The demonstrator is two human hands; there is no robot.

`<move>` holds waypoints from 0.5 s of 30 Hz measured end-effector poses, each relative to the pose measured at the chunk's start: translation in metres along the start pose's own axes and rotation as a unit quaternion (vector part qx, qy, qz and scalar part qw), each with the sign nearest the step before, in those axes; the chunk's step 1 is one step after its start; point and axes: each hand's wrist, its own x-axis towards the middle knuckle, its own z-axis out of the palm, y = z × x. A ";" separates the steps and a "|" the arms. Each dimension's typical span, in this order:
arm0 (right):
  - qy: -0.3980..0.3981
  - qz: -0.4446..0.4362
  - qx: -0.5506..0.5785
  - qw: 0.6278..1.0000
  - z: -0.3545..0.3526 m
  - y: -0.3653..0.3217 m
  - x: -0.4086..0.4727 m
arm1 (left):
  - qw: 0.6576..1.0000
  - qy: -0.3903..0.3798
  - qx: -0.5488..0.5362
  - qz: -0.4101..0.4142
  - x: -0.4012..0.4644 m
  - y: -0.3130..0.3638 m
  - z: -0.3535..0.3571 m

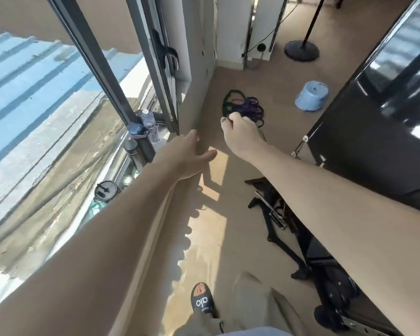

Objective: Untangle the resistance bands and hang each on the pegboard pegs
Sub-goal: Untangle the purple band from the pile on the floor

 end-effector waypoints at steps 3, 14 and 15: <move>0.022 0.030 0.011 0.999 -0.013 0.014 0.044 | 0.999 -0.019 0.023 0.038 0.054 0.012 -0.010; 0.019 0.105 0.017 0.994 -0.054 0.114 0.262 | 0.996 -0.056 0.045 0.059 0.294 0.083 -0.020; 0.011 0.107 0.018 0.994 -0.059 0.121 0.282 | 0.996 -0.059 0.044 0.054 0.315 0.089 -0.022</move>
